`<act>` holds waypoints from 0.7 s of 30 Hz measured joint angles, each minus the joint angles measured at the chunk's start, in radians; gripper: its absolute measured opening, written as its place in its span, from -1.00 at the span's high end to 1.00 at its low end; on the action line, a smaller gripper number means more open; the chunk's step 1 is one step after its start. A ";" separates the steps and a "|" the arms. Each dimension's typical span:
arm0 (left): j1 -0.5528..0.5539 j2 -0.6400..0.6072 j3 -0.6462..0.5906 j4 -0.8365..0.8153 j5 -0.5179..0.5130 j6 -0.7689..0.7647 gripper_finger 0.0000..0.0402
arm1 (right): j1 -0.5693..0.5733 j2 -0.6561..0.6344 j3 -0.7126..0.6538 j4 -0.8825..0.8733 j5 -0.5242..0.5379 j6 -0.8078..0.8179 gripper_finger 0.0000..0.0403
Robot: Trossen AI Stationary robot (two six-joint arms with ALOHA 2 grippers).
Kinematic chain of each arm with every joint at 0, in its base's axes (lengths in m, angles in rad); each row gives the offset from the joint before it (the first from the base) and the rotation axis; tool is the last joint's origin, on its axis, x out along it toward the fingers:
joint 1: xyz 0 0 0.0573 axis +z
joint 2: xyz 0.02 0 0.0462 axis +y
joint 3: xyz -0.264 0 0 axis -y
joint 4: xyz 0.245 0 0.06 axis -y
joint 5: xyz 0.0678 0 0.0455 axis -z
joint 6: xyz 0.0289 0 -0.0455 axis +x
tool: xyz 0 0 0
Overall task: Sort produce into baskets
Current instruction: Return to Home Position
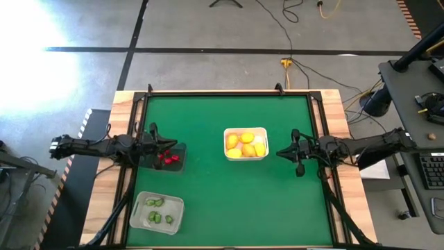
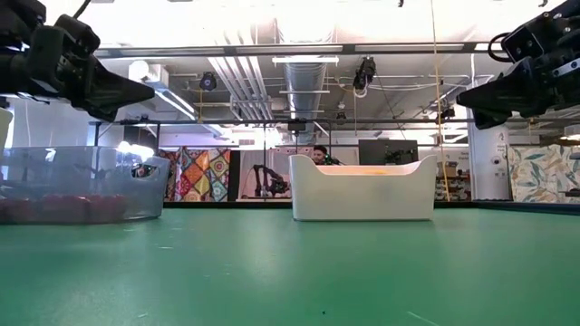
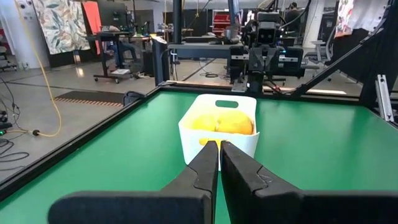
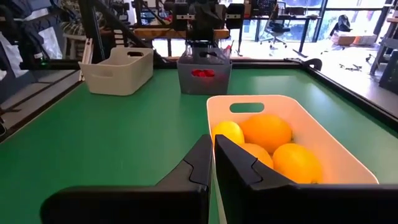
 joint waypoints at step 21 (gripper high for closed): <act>0.000 0.038 0.001 0.001 -0.002 0.000 0.99 | 0.000 0.000 0.000 0.000 0.000 0.000 0.94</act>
